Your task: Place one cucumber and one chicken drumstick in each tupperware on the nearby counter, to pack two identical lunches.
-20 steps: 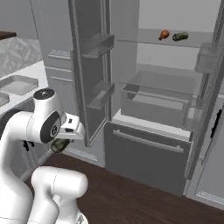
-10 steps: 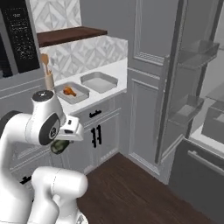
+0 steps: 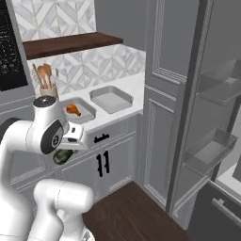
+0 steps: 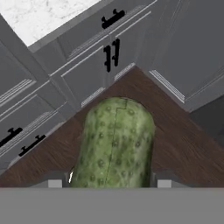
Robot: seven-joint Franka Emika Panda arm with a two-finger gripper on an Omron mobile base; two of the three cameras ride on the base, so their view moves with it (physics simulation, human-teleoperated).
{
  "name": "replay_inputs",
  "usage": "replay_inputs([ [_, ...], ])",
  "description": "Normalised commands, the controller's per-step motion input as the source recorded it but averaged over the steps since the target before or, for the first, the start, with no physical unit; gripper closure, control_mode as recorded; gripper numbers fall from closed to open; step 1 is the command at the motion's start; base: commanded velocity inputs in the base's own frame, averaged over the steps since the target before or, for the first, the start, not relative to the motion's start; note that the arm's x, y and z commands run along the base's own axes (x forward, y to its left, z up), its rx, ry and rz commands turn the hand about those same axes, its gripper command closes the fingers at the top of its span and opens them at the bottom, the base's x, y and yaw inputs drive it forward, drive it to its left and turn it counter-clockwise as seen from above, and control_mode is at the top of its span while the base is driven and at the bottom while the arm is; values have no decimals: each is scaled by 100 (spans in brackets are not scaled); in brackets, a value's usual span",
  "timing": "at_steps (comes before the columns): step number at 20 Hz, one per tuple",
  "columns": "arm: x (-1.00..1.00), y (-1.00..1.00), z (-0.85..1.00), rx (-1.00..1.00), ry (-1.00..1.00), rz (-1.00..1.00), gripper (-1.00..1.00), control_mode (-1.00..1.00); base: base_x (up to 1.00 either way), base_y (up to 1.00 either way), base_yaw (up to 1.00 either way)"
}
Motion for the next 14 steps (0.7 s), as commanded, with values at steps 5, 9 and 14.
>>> replay_inputs([
  [5, 0, 0, 0, 0, 0, 0, 100, 100, 68, -7, 14],
  [9, 0, 0, 0, 0, 0, 0, 100, 100, 63, 0, 21],
  [14, 0, 0, 0, 0, 0, 0, 100, 100, 54, 1, 13],
])
